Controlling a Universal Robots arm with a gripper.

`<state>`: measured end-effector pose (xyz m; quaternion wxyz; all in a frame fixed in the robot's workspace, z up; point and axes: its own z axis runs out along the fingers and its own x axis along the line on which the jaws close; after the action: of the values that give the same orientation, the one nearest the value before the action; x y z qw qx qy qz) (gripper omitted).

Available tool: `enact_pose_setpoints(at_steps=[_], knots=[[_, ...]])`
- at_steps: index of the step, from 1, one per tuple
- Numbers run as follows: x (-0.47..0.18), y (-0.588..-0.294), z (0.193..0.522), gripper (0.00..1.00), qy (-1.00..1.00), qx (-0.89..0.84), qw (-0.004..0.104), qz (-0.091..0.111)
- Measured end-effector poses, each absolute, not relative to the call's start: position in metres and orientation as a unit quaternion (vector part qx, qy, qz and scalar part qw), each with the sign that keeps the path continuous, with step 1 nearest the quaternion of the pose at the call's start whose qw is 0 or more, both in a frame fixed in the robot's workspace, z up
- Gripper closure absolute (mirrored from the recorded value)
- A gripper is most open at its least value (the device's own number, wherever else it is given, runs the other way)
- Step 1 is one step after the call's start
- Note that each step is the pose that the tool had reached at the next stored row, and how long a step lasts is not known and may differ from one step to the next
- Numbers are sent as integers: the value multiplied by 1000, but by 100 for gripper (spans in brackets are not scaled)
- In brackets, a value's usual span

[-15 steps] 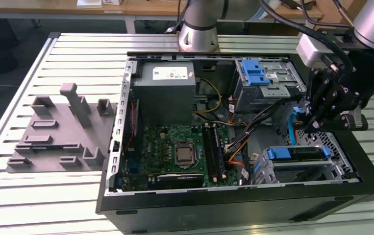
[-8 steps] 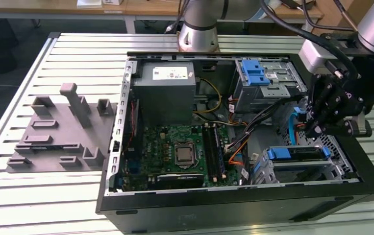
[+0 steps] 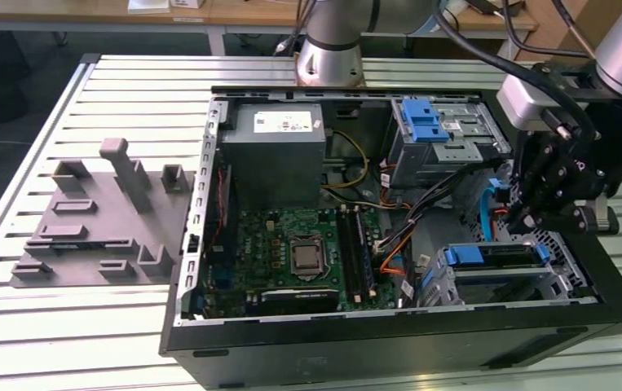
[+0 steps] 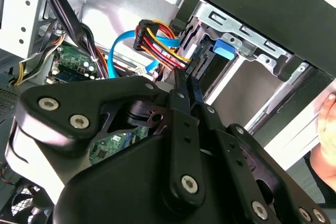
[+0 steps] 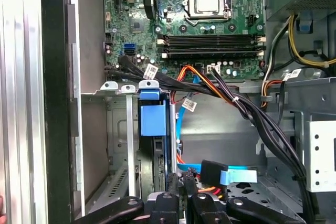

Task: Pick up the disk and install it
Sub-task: 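Insert the first disk wire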

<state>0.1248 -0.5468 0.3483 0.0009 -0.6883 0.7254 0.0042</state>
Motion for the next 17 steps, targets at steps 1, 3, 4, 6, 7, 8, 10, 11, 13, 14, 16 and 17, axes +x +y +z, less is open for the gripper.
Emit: enact_pose_setpoints(at_steps=[1,3,4,6,7,8,10,11,13,14,16,17], knots=[[125,-547,347,84,726,-688,1,4],[125,-547,347,84,726,-688,1,4],[125,-547,347,84,726,-688,1,4],[125,-547,347,84,726,-688,1,4],[125,-547,347,84,726,-688,1,4],[125,-547,347,84,726,-688,1,4],[125,-547,347,84,726,-688,1,4],[125,-548,346,84,726,-688,1,4],[125,-550,347,84,726,-688,1,4],[125,-552,347,84,726,-688,1,4],[125,-554,346,84,726,-688,1,4],[125,-555,346,84,726,-688,1,4]])
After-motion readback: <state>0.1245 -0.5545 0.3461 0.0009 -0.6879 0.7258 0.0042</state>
